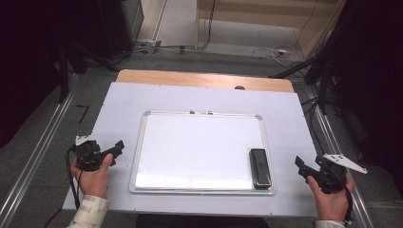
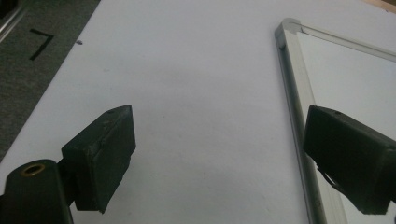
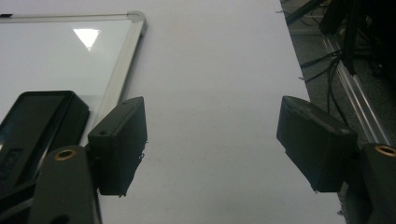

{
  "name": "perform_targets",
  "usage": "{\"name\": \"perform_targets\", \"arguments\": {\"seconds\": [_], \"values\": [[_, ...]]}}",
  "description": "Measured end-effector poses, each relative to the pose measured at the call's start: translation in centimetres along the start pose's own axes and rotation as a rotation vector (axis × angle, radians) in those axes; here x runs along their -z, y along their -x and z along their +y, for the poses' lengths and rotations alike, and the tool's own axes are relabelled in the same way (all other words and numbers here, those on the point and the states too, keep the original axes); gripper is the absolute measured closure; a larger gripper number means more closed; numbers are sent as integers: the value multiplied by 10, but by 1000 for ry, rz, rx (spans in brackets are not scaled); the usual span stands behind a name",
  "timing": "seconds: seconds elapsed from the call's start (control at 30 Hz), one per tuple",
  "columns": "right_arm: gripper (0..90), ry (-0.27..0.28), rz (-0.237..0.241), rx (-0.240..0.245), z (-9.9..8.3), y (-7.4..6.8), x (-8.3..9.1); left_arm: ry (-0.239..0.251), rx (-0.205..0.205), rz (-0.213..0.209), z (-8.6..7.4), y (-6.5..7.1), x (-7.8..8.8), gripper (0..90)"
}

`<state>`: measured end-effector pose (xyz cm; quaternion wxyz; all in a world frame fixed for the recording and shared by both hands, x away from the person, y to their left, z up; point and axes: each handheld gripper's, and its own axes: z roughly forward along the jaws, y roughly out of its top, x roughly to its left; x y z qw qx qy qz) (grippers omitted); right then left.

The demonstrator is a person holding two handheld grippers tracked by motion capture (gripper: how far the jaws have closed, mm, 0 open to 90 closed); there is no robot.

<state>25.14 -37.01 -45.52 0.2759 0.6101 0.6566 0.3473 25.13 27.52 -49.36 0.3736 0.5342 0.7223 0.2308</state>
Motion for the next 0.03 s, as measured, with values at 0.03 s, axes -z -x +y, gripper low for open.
{"name": "perform_targets", "arguments": {"seconds": [0.03], "values": [[208, -4, 0, -9, -1, 2, -1, -2, 0, 3, 0, -1, 0, 105]]}}
